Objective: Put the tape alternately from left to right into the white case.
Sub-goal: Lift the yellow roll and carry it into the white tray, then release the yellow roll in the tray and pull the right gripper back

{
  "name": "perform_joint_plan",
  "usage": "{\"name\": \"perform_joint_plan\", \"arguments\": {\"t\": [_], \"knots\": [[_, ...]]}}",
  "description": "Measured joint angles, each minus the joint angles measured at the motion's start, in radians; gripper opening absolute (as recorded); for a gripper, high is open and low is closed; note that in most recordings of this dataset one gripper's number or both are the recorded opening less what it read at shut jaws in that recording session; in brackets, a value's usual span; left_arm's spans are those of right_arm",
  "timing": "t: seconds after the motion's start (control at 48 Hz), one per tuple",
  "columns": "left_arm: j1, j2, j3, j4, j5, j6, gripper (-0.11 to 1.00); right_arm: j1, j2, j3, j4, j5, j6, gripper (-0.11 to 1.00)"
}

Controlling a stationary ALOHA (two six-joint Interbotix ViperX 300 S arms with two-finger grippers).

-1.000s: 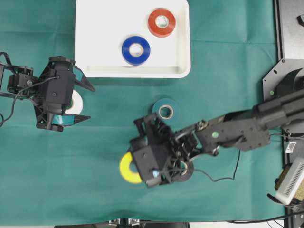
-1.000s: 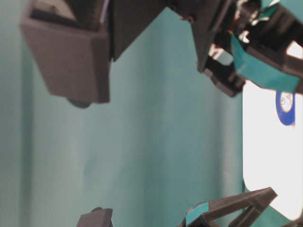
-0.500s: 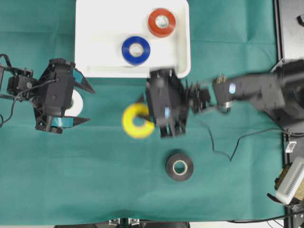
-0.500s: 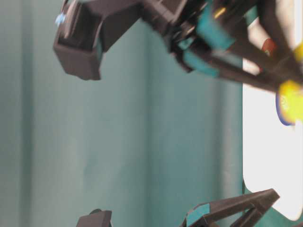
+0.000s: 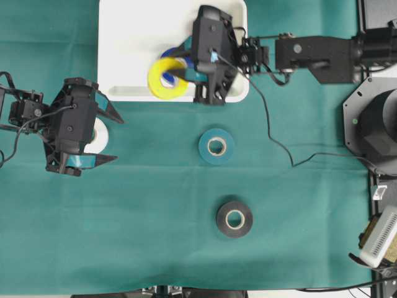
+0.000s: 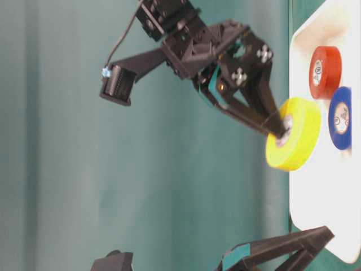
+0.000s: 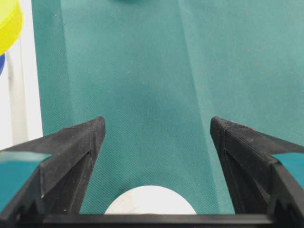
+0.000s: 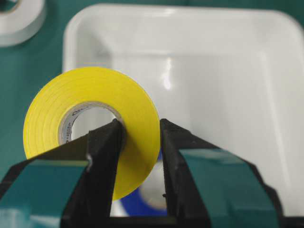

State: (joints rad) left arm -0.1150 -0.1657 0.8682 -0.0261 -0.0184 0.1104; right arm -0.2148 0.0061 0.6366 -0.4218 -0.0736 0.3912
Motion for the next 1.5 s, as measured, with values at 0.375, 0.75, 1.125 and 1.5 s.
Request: {"name": "perform_joint_plan", "arguments": {"t": [0.375, 0.75, 1.125, 1.5], "knots": [[-0.008, 0.000, 0.000, 0.000, 0.000, 0.000, 0.77, -0.086, 0.121, -0.103, -0.006, -0.072, -0.003, 0.23], [-0.017, 0.000, 0.000, 0.000, 0.000, 0.000, 0.77, -0.178, 0.209, -0.143, -0.006, -0.084, -0.003, 0.23], [-0.017, 0.000, 0.000, 0.002, 0.000, 0.000, 0.77, -0.179, 0.221, -0.147, -0.006, -0.138, -0.002, 0.23], [-0.018, 0.000, 0.000, 0.002, 0.000, 0.000, 0.77, -0.179, 0.219, -0.146, -0.006, -0.140, 0.008, 0.64]]}}
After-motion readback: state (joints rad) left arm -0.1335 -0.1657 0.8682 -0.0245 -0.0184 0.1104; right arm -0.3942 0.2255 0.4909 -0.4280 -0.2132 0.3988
